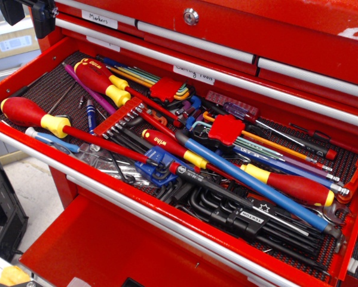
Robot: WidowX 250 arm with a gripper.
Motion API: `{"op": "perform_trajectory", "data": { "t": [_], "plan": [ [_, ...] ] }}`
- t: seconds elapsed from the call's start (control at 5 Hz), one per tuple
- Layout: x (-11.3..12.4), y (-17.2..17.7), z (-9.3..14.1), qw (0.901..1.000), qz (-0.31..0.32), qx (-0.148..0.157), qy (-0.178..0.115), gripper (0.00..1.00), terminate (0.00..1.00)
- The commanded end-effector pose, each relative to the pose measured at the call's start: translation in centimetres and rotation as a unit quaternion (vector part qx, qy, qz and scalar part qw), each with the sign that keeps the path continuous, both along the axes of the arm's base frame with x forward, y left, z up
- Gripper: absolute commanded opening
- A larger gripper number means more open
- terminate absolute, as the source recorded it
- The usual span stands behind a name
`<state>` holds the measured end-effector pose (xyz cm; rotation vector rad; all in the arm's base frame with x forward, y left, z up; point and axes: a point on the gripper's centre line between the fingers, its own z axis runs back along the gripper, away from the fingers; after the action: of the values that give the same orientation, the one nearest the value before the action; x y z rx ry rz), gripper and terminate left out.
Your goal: Pick up bit holder
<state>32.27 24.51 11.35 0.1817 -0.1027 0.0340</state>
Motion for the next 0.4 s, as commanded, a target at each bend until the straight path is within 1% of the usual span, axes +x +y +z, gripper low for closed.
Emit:
{"op": "perform_trajectory", "data": {
  "t": [0.0,0.2],
  "plan": [
    [0.0,0.0,0.0,1.0,0.0,0.0,0.0,1.0,0.0],
    [-0.2,-3.8,0.0,0.9989,-0.014,-0.039,0.024,1.0,0.0]
  ]
}}
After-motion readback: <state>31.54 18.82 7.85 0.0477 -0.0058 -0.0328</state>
